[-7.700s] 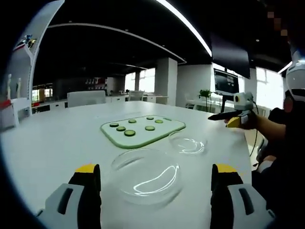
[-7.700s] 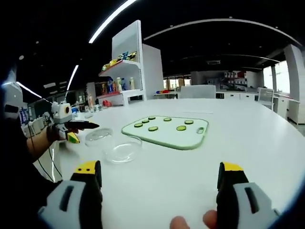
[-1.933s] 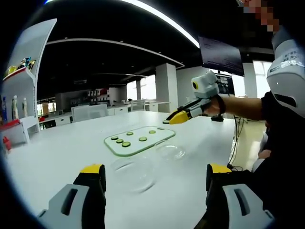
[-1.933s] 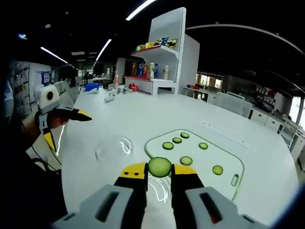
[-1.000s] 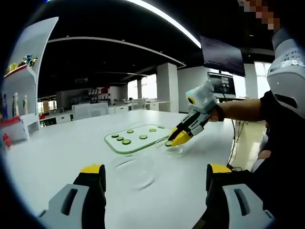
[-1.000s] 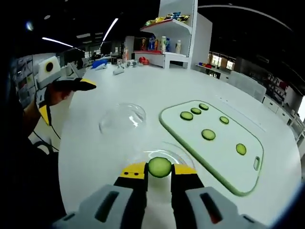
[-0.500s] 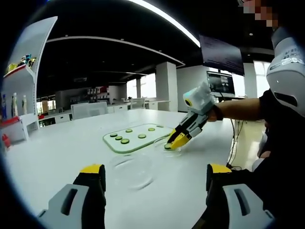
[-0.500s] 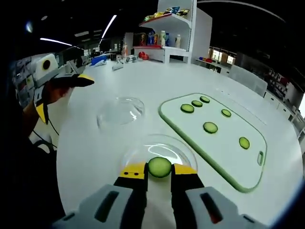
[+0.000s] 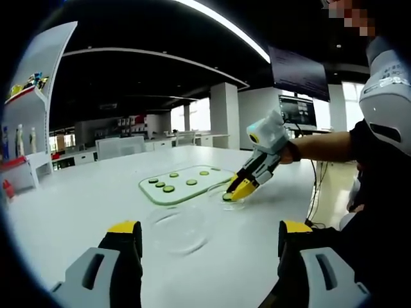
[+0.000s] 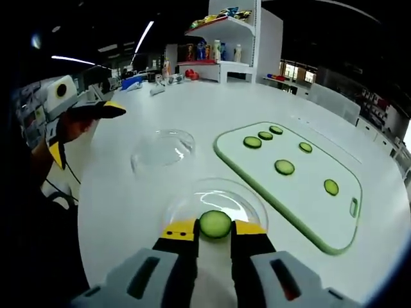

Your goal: Open the petri dish lid, add cucumber slices into the petri dish, and close the lid

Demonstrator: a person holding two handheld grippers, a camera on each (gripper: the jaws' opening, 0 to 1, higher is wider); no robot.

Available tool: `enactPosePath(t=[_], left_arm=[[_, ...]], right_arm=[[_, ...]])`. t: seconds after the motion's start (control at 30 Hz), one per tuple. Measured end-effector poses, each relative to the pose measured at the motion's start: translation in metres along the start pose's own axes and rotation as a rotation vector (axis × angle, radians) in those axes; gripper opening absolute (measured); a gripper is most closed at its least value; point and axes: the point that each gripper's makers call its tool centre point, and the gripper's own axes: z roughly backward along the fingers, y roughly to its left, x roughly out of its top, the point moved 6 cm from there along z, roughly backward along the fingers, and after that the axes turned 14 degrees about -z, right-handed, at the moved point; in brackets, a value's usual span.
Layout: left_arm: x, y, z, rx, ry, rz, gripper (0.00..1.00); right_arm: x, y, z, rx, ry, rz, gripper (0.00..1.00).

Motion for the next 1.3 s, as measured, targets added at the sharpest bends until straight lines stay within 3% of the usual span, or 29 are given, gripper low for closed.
enactPosePath(t=[0.47, 0.63, 0.8, 1.03, 1.13, 1.23, 1.3], left_arm=[[0.001, -0.002, 0.000, -0.009, -0.005, 0.000, 0.86], [0.000, -0.002, 0.001, -0.007, -0.004, 0.000, 0.86], [0.001, 0.001, 0.002, -0.003, -0.005, -0.005, 0.86], [0.003, 0.003, 0.003, 0.000, -0.005, -0.013, 0.86], [0.003, 0.003, 0.003, -0.005, -0.008, -0.016, 0.86], [0.000, 0.005, 0.002, -0.001, -0.001, -0.016, 0.86], [0.000, 0.006, 0.002, -0.001, -0.001, -0.015, 0.86]], right_arm=[[0.002, 0.002, 0.002, 0.012, -0.024, -0.018, 0.20], [0.010, 0.005, 0.008, 0.024, -0.081, -0.015, 0.26], [0.016, 0.003, 0.017, 0.030, -0.162, -0.034, 0.37], [0.010, -0.003, 0.023, 0.031, -0.193, -0.052, 0.56], [0.006, -0.005, 0.024, 0.024, -0.205, -0.029, 0.72], [0.004, -0.007, 0.024, 0.021, -0.215, -0.016, 0.97], [0.003, -0.007, 0.026, 0.034, -0.219, -0.019, 0.96]])
